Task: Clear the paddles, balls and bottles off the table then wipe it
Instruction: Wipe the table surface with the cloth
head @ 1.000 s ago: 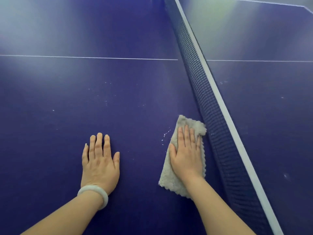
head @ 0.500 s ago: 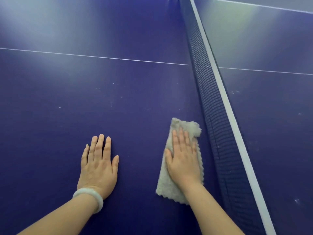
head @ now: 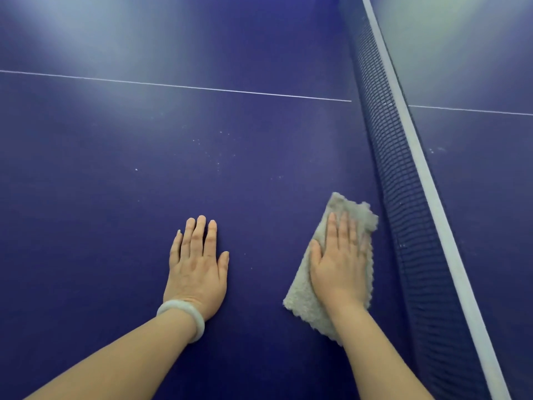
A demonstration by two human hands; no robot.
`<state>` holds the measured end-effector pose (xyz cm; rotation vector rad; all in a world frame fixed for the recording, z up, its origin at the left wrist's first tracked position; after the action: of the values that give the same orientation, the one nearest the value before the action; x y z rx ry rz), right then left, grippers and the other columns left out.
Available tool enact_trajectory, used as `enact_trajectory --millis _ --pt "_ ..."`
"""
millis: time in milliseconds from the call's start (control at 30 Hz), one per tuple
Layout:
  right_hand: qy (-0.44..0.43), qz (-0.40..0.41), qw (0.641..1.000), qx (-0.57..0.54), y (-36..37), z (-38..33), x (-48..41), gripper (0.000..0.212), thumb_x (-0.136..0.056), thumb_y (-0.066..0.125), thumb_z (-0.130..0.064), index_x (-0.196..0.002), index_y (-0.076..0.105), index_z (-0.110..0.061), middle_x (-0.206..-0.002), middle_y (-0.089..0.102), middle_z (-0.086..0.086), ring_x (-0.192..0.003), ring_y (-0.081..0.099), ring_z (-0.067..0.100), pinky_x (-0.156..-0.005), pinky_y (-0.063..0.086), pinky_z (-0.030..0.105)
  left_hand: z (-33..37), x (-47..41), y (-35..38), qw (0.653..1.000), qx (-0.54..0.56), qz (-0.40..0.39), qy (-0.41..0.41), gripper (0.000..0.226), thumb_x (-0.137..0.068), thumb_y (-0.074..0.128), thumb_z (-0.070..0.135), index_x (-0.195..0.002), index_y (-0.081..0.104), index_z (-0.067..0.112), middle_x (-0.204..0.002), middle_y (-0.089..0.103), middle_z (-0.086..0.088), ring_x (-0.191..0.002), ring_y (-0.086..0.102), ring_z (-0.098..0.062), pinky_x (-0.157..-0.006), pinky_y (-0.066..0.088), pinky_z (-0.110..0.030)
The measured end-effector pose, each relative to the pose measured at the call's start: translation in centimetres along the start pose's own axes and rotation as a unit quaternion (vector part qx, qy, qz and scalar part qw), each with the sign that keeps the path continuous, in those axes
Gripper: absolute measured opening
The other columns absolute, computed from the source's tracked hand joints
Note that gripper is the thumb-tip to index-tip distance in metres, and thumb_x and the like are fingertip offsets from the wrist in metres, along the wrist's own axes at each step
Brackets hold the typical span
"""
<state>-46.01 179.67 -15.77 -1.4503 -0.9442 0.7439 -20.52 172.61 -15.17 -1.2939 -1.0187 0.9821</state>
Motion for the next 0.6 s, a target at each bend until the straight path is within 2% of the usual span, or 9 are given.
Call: enact_trajectory --millis 100,167,233,300,433,500,600 --pt "0.126 0.008 0.992 0.008 -0.6 5.7 4.9 0.069 -0.098 0.008 -0.048 -0.156 -0.003 -0.012 -0.165 -0.001 0.01 -0.153 -0.003 0.022 -0.124 0.006 0.049 0.1 0.0 0.1 1.0 0.003 -0.009 0.001 0.066 -0.099 0.014 0.044 -0.152 0.031 0.008 -0.159 0.027 -0.012 -0.15 0.018 -0.028 -0.12 0.008 -0.044" --pt "0.151 0.01 0.989 0.005 -0.4 4.3 7.0 0.07 -0.097 0.01 -0.046 -0.156 0.002 -0.009 -0.164 0.007 0.014 -0.153 0.003 0.026 -0.123 0.008 0.051 0.1 0.0 0.2 1.0 0.003 -0.009 0.003 0.066 -0.099 0.014 0.044 -0.152 0.03 0.008 -0.159 0.027 -0.012 -0.15 0.018 -0.028 -0.121 0.008 -0.044" --pt "0.138 0.012 0.99 -0.007 -0.2 0.3 6.7 0.071 -0.096 0.013 -0.045 -0.156 0.003 -0.007 -0.164 0.005 0.015 -0.153 0.002 0.028 -0.123 0.005 0.051 0.1 0.0 0.1 1.0 0.005 -0.007 0.004 0.065 -0.099 0.014 0.044 -0.152 0.03 0.008 -0.159 0.027 -0.012 -0.15 0.017 -0.028 -0.121 0.007 -0.043" --pt "0.093 -0.003 0.995 -0.033 0.2 -4.8 4.5 0.072 -0.098 0.017 -0.044 -0.157 -0.001 -0.008 -0.165 -0.005 0.013 -0.153 -0.006 0.027 -0.123 -0.001 0.051 0.1 0.0 0.1 1.0 0.01 -0.012 0.006 0.066 -0.099 0.011 0.044 -0.152 0.029 0.009 -0.16 0.026 -0.012 -0.15 0.015 -0.027 -0.121 0.006 -0.042" --pt "0.007 -0.019 0.999 -0.038 0.6 -10.9 -1.5 0.069 -0.101 0.014 -0.043 -0.156 -0.008 -0.009 -0.164 -0.014 0.011 -0.152 -0.014 0.025 -0.122 -0.005 0.05 0.0 0.1 -0.1 0.999 0.031 -0.015 0.006 0.066 -0.099 0.001 0.042 -0.156 0.016 0.014 -0.164 0.011 -0.007 -0.152 0.002 -0.022 -0.124 0.003 -0.04" --pt "0.023 -0.022 0.999 -0.02 0.2 -8.7 -3.3 0.069 -0.1 0.012 -0.044 -0.157 -0.006 -0.01 -0.165 -0.011 0.01 -0.152 -0.012 0.024 -0.122 -0.004 0.05 0.1 0.0 -0.1 0.999 0.045 -0.018 0.006 0.063 -0.1 0.001 0.04 -0.157 0.01 0.016 -0.165 0.005 -0.005 -0.152 -0.003 -0.02 -0.124 -0.001 -0.039" --pt "0.114 0.006 0.993 -0.025 -1.0 -0.6 -1.3 0.07 -0.099 0.014 -0.044 -0.157 -0.002 -0.009 -0.166 -0.004 0.01 -0.152 -0.008 0.023 -0.124 -0.001 0.049 -0.1 0.1 -0.1 0.999 0.047 -0.011 0.003 0.066 -0.098 -0.001 0.041 -0.157 0.014 0.015 -0.164 0.01 -0.006 -0.152 0.001 -0.021 -0.124 0.001 -0.04"
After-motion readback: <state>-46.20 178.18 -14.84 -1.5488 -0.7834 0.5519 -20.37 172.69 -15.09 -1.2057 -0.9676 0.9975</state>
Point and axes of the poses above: each hand's wrist, its own x-axis away from the middle knuckle, its own y-axis out of the palm, z = x × y, the point moved 8 cm from there along -x, towards the middle knuckle
